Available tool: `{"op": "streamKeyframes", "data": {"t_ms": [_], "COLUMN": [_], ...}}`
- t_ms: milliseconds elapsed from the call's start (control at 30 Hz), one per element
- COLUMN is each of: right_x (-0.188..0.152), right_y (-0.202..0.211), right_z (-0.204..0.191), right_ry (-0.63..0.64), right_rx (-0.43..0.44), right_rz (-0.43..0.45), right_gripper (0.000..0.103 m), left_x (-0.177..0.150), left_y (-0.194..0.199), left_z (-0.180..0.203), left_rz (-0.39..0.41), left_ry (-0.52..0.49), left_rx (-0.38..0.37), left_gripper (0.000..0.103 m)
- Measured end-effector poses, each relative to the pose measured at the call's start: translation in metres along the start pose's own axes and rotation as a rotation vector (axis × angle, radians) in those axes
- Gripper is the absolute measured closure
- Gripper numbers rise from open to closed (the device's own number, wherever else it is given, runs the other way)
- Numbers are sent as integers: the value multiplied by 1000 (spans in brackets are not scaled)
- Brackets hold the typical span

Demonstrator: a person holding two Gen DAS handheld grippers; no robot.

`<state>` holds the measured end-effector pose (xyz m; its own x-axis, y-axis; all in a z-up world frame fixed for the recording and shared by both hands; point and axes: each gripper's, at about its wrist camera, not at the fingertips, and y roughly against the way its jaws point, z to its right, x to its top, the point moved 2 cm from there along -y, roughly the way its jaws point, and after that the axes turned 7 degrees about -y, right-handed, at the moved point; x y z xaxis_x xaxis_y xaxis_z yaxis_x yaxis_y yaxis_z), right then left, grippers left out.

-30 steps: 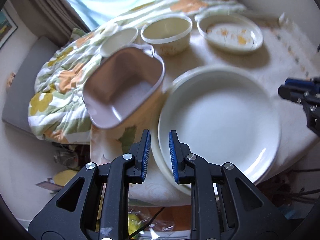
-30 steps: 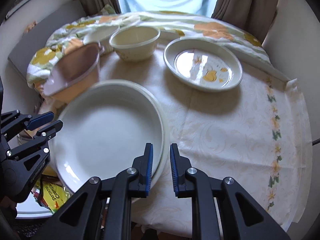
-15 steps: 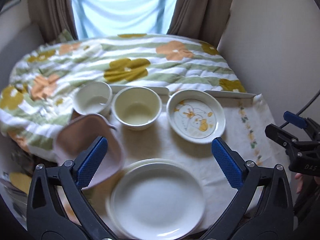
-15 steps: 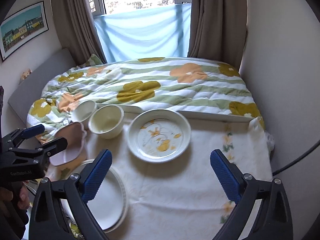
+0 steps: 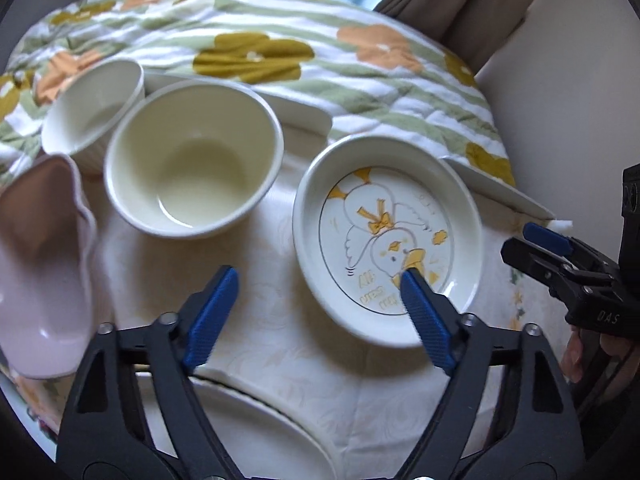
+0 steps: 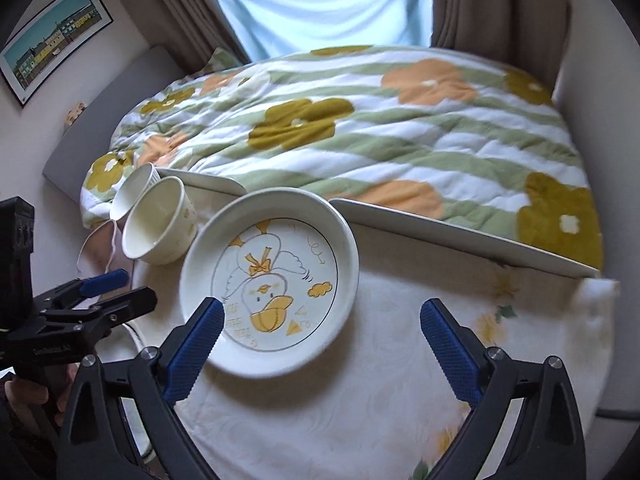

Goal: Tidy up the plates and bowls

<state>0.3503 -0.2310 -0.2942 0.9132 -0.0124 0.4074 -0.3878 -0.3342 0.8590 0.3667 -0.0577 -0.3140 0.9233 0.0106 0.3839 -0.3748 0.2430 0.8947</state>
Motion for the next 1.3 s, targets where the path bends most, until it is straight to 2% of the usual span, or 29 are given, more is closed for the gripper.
{"op": "streamKeyframes", "data": {"t_ms": [33,67,200,333,367,400,600,767,1033,1300], "right_x": [2,3,9,9,11,10,9,11,9,8], "right_y": [-11,-19,-46,-57,-58,-59,-61,-62,-55,-17], "right_z": [3,3,9,10,11,11,15,16,14,-3], "right_ry": [15,23,62,86,89,92,97,112,125,127], "right_rx": [14,22,63,98,106,113,126,126,128,136], "right_rz": [-24,-38,-84,-90,-91,-87,-78,-84,-74,3], "right_gripper": [24,34,49,72,73,74,85,86,87,87], "left_x": [0,0,0,1,1,2,2,3,4,5], "left_y": [-8,-15,-32,-44,-45,-46,-47,-47,-34,11], "left_z": [-1,-1,-3,-7,-7,-7,-8,-6,0,0], "left_rz": [-12,-23,-38,-54,-49,-49,-49,-48,-28,51], "left_ry": [7,14,40,58,55,54,70,83,41,0], "left_rx": [1,3,2,3,7,7,-24,-10,34,37], "left_gripper": [39,41,56,71,73,80,87,87,87,87]}}
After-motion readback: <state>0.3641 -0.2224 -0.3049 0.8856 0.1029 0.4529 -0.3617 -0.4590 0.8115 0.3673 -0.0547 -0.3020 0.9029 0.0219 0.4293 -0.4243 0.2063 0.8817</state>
